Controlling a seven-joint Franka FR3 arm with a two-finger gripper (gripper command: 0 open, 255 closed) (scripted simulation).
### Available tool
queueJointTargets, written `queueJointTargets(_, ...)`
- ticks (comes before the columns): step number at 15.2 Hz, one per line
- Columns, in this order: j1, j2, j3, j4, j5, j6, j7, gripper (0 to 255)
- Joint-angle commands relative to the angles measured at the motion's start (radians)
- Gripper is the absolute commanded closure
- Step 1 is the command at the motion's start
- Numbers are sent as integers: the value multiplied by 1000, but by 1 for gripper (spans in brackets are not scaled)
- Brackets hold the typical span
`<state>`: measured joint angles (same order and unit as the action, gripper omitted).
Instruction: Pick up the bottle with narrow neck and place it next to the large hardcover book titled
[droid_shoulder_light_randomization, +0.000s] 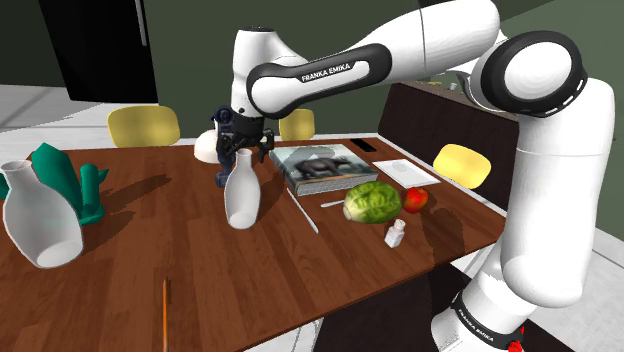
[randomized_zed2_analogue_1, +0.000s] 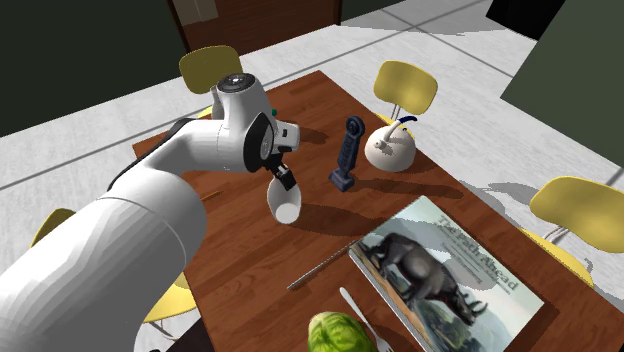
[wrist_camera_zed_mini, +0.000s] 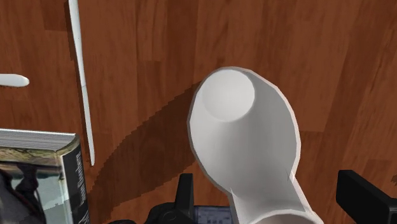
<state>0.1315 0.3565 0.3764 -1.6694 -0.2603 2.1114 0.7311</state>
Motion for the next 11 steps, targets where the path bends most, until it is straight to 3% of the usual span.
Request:
queueJointTargets(1, 0, 1, 0, 0, -1, 1, 0, 0)
queueJointTargets(4, 0, 1, 0, 0, 0, 1, 0, 0)
queueJointTargets(5, 0, 1, 0, 0, 0, 1, 0, 255)
queueJointTargets(11, 0, 1, 0, 1, -1, 1, 0, 255)
